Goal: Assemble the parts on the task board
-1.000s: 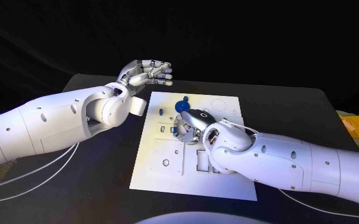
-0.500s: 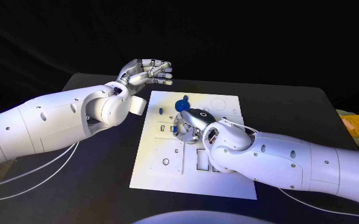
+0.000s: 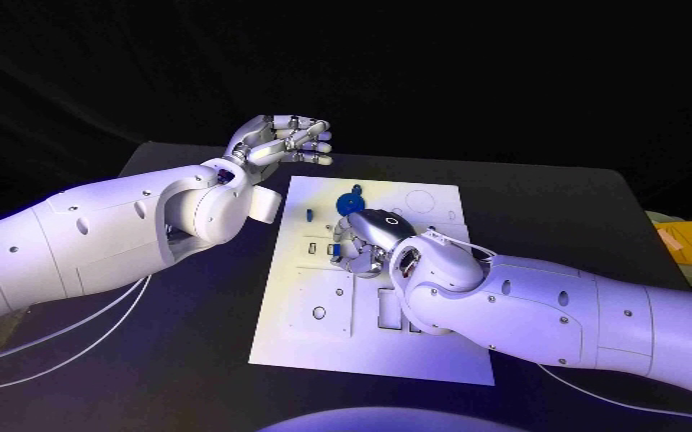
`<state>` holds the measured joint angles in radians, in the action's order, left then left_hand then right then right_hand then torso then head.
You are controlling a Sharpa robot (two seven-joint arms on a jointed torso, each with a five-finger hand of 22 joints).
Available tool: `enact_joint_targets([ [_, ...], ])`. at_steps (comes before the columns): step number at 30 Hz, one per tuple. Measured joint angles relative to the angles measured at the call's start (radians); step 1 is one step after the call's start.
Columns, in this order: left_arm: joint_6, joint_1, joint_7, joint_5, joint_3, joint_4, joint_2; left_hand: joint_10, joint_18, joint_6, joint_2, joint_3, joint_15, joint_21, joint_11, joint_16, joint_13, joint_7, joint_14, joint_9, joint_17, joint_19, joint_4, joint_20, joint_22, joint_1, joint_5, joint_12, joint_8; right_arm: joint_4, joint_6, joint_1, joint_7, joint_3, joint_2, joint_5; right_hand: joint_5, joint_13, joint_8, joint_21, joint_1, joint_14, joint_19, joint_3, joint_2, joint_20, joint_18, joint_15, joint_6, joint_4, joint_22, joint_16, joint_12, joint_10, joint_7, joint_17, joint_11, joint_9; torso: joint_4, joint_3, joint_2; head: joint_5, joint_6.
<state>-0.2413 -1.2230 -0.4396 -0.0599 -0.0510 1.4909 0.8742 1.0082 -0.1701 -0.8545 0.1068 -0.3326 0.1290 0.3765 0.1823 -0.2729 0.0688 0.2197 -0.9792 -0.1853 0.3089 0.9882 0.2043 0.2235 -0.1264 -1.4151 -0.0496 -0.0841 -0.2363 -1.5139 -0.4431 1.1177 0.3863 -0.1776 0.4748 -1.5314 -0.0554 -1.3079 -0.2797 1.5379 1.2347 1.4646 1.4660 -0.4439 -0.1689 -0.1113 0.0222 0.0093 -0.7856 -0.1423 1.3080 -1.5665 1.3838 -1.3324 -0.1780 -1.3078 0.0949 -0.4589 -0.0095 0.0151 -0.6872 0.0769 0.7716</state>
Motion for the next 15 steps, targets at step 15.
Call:
enact_joint_targets([
  [15,0.002,0.000,0.003,-0.001,0.000,-0.001,0.001,0.000,0.000,0.000,0.000,-0.003,0.000,0.000,0.000,0.000,0.000,0.000,0.000,0.000,0.001,0.000,0.003,0.000,0.000,0.000,0.000,0.000,0.000,-0.026,-0.022,0.000,-0.001,0.000,0.019,-0.003,0.000,0.000,0.006,-0.004,0.000,0.000,0.002,0.073,-0.019,-0.005,0.000,0.007,0.033,-0.053,0.000,0.000,-0.005,0.012,-0.008,0.000,0.005,0.008,0.0000,0.0001,-0.001,-0.001,0.000],
])
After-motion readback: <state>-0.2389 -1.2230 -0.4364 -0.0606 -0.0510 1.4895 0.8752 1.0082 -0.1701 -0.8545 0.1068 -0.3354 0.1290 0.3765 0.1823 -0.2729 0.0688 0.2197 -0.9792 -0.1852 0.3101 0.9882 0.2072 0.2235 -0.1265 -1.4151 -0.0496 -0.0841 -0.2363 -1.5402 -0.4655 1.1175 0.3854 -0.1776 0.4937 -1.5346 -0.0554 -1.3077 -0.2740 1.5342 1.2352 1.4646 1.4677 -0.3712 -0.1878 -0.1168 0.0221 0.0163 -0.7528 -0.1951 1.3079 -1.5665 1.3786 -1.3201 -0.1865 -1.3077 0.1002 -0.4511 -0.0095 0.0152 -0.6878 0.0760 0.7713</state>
